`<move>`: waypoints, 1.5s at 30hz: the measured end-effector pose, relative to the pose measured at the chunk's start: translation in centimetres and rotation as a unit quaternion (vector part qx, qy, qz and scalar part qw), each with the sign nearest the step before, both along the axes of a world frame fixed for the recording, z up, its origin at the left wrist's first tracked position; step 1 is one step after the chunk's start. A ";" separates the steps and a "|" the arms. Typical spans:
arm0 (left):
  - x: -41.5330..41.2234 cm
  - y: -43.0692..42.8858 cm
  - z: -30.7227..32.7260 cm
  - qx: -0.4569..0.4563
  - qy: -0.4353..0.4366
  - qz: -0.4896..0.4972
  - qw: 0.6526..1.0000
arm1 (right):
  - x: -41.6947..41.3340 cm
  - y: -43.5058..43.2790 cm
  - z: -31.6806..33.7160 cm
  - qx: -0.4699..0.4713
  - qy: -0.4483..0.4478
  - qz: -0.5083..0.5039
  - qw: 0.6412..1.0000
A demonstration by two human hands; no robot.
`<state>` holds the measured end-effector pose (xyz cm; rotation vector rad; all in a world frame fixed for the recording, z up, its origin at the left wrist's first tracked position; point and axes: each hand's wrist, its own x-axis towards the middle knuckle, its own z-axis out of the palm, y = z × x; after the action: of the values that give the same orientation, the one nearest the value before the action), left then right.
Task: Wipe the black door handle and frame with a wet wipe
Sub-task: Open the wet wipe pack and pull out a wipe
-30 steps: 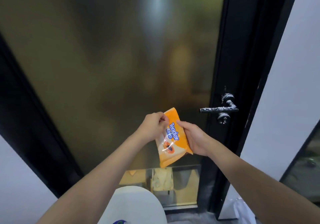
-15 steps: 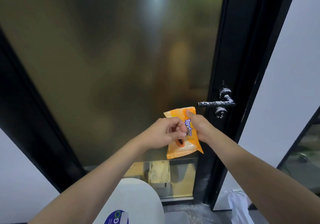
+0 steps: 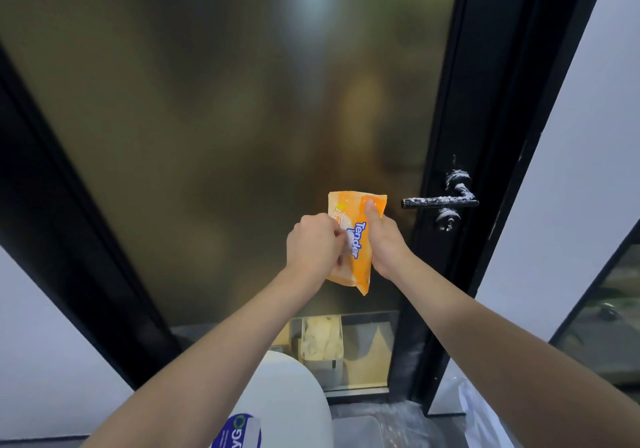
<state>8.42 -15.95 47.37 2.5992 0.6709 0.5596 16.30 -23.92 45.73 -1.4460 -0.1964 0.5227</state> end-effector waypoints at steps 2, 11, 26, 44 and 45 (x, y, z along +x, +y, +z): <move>0.5 -0.2 0.0 0.020 0.024 0.011 0.999 | -0.2 0.6 -0.1 -0.004 -0.009 -0.011 1.000; 1.8 1.4 -0.9 -0.108 0.096 -0.006 0.990 | 0.0 0.9 -1.8 -0.035 0.002 0.028 0.999; -0.6 6.9 -3.5 -0.485 -0.053 0.071 0.870 | -2.2 2.7 -12.7 -0.153 0.121 0.109 0.975; -4.0 12.6 -20.7 -0.536 -0.010 0.009 0.844 | -8.5 7.5 -37.4 -0.200 0.303 0.182 0.914; -4.0 12.7 -21.4 -0.538 -0.002 0.005 0.843 | -8.8 7.8 -38.4 -0.209 0.299 0.193 0.911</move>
<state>4.40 -3.26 25.96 1.5228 0.7080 0.0949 7.54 -16.10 7.37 -1.5914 0.1367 1.3726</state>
